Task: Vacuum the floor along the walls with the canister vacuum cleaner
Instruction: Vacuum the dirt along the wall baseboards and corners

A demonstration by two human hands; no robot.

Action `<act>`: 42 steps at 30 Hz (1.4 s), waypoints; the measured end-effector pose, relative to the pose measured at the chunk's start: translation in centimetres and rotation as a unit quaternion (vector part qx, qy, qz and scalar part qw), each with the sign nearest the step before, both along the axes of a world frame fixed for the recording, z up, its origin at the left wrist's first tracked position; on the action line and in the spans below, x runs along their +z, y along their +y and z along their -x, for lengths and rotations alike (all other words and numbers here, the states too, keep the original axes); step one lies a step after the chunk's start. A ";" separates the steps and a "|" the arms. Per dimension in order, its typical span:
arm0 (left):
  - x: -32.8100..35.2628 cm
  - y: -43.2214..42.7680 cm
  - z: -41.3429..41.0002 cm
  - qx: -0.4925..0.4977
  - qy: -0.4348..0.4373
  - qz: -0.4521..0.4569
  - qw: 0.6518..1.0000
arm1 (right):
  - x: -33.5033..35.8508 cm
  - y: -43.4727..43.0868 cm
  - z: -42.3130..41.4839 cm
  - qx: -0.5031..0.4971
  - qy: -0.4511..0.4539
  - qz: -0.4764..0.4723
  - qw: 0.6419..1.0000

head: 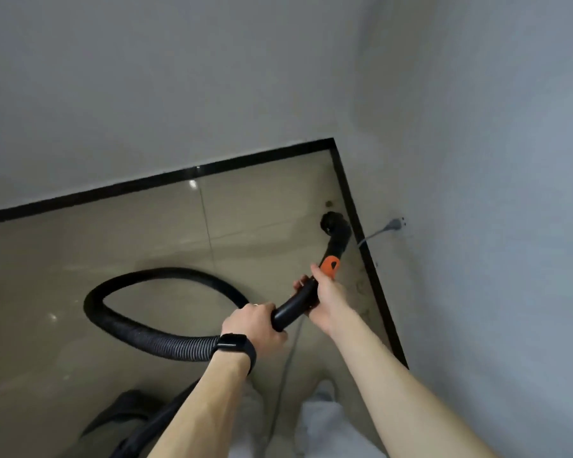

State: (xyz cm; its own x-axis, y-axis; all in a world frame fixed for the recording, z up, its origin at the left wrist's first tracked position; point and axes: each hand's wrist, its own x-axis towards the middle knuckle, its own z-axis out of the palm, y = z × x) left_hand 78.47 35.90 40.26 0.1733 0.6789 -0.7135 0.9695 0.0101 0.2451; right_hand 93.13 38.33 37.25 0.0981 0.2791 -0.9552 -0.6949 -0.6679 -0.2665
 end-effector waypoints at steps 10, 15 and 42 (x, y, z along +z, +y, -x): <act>-25.4 4.0 1.7 0.002 -0.028 0.051 0.998 | -24.6 4.2 1.5 0.060 -0.034 -0.018 0.997; -34.6 5.9 2.1 0.053 -0.052 0.080 0.994 | -33.2 6.4 2.4 0.043 -0.031 -0.035 0.998; -49.7 15.6 -3.8 0.011 -0.057 -0.094 0.994 | -47.2 15.5 -0.2 -0.127 -0.152 -0.130 0.972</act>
State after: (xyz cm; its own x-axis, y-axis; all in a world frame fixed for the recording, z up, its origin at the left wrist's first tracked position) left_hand 82.23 51.51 -9.46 0.2296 0.8029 -0.5502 0.9354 -0.0259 0.3526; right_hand 93.37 53.84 -9.98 0.4616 0.4372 -0.7719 -0.6915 -0.3676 -0.6218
